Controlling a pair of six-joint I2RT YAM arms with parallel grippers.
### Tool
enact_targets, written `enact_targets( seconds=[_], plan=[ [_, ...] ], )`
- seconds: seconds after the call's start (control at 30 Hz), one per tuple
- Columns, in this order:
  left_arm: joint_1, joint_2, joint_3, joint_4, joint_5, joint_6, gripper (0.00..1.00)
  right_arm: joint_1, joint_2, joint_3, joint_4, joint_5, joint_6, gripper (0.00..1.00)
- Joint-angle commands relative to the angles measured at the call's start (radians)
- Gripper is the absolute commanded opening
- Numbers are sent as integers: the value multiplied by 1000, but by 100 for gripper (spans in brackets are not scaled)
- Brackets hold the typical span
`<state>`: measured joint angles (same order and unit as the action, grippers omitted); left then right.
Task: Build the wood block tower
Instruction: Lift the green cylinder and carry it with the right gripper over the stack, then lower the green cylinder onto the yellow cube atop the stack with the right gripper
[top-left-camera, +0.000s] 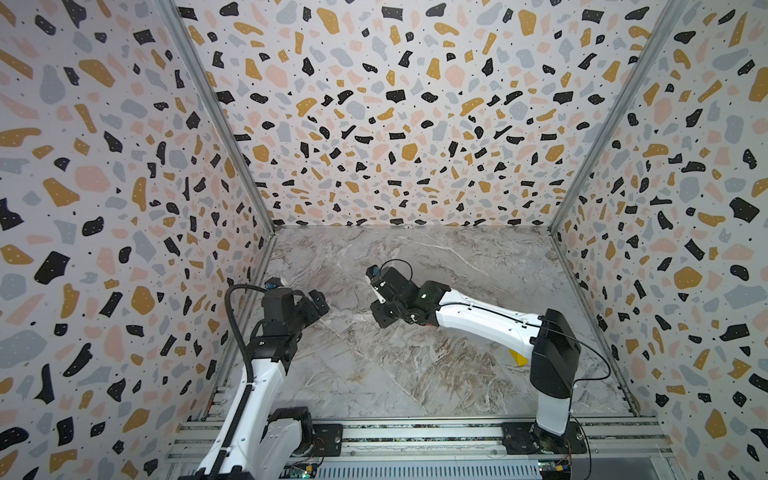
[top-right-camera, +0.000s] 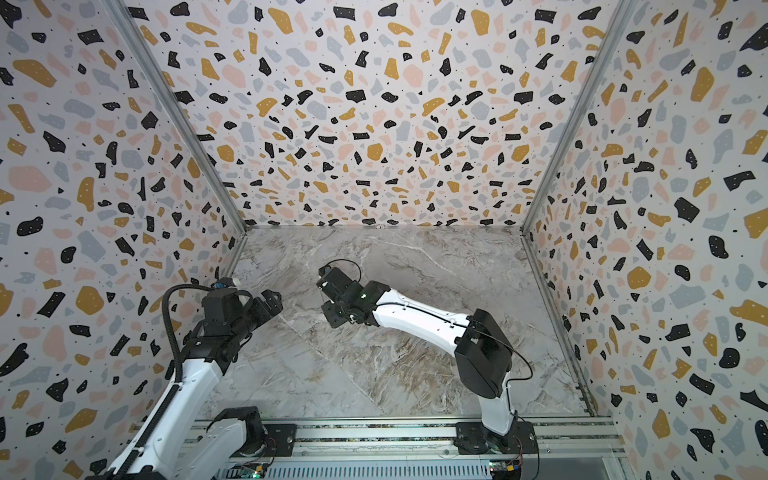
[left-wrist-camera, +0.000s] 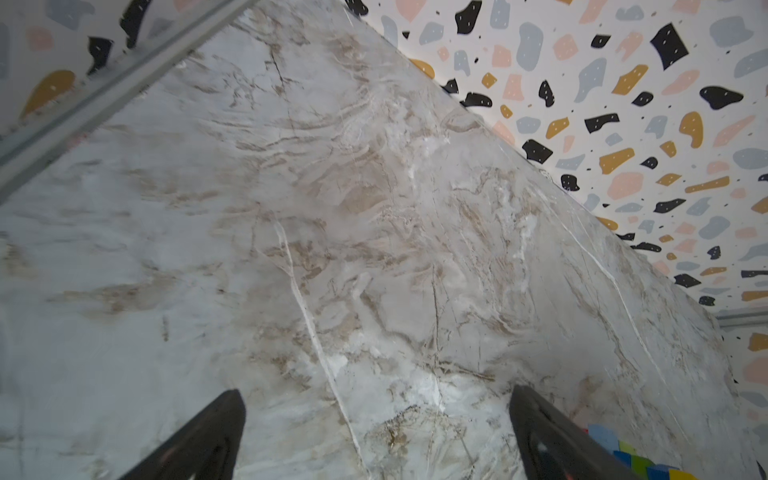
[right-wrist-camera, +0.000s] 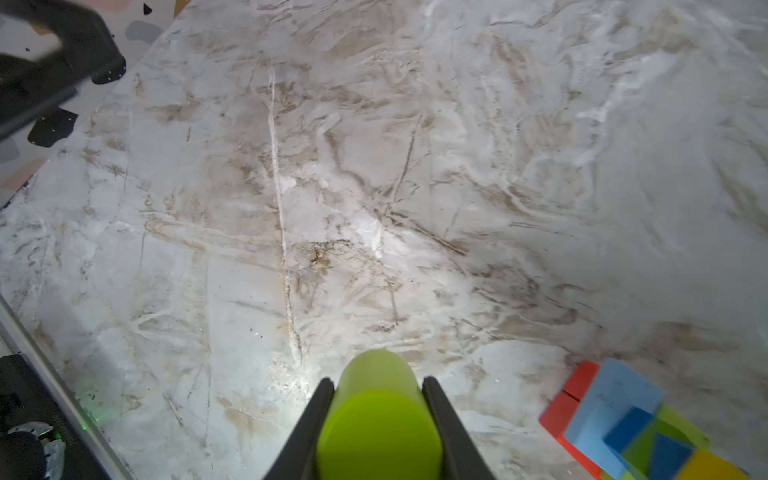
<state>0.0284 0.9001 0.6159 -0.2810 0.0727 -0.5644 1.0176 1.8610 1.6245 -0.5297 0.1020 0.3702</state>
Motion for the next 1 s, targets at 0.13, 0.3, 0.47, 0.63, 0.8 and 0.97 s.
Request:
enact_targets(
  seconds=[0.13,0.3,0.47,0.63,0.8,0.97],
  plan=[
    [-170,40,51,51,-58,-7,100,-103,-141,-45,-139,23,-44,24],
    [-268,93,39,100,-96,-32,100,-166,-209,-95,-175,61,-67,25],
    [-337,163,35,130,-104,-37,100,-222,-233,-125,-191,55,-80,25],
    [-394,210,40,141,-129,-32,100,-246,-237,-144,-185,35,-88,26],
    [-422,242,38,153,-136,-32,100,-263,-229,-165,-171,13,-86,26],
    [-431,260,17,177,-134,-40,100,-263,-216,-167,-157,-1,-83,27]
  ],
)
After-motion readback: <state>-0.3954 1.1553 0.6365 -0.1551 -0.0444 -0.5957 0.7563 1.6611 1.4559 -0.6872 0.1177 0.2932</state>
